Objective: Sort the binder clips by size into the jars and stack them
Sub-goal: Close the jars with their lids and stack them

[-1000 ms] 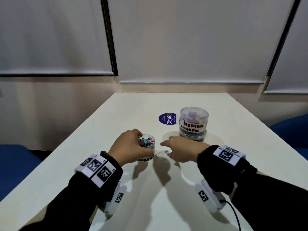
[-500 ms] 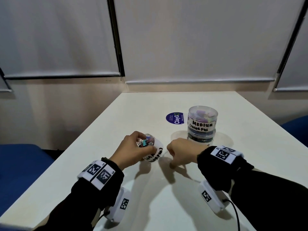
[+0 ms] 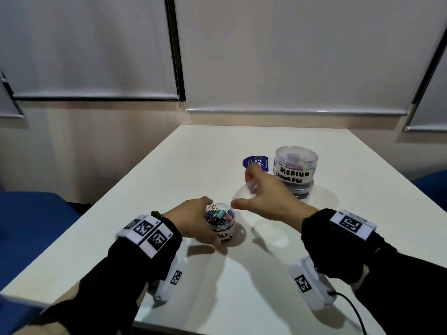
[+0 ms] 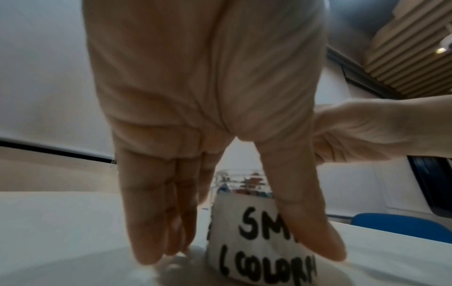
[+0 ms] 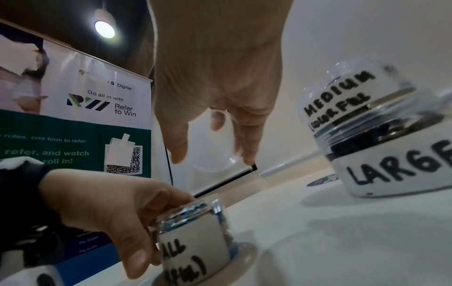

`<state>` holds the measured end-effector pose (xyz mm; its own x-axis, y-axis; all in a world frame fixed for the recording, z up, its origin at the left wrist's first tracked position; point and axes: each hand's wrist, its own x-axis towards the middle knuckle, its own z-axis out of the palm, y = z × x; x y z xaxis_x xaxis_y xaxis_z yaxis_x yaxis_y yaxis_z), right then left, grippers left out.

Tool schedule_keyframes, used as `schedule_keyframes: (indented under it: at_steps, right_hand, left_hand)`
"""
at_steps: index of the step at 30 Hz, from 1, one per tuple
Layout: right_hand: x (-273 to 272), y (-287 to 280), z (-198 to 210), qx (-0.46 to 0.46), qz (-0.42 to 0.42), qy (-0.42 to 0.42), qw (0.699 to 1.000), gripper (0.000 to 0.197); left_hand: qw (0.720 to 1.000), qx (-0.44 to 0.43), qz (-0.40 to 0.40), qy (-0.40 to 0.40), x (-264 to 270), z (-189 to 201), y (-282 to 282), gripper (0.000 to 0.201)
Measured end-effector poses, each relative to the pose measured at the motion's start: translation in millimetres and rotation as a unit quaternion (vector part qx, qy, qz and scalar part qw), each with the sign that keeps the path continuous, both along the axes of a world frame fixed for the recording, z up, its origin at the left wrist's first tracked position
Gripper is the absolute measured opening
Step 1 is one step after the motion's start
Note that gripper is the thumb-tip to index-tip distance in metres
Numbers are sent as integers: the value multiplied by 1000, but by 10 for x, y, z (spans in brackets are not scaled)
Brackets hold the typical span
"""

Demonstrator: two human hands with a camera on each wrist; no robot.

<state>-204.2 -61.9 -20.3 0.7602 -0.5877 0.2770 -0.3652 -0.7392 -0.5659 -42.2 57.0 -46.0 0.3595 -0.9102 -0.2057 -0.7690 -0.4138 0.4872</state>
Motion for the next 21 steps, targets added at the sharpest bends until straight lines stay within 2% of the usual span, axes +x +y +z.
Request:
schedule_keyframes:
  at_steps: [3, 6, 8, 10, 14, 17, 19, 21]
  right_hand:
    - [123, 129, -45, 36, 88, -47, 994, 52]
    - [255, 172, -154, -8, 142, 21, 990, 48]
    - [309, 171, -227, -37, 153, 108, 982, 47]
    - [325, 158, -267, -32, 157, 157, 975, 51]
    - [347, 149, -286, -43, 162, 172, 971, 55]
    - [396, 192, -324, -76, 170, 213, 959, 66]
    - [424, 218, -342, -91, 165, 241, 952, 59]
    - [403, 216, -306, -83, 144, 234, 958, 52]
  left_hand:
    - [999, 18, -12, -26, 65, -13, 56, 50]
    - [1000, 28, -12, -4, 116, -30, 87, 35]
    - [1000, 27, -11, 8, 136, -40, 91, 30]
    - [1000, 22, -9, 6, 157, -56, 82, 28]
    - [1000, 10, -13, 0, 152, -74, 68, 21]
    - [999, 18, -23, -34, 109, -82, 61, 12]
    - [998, 27, -20, -46, 111, -99, 51, 20]
    - [999, 17, -13, -44, 136, -109, 42, 30]
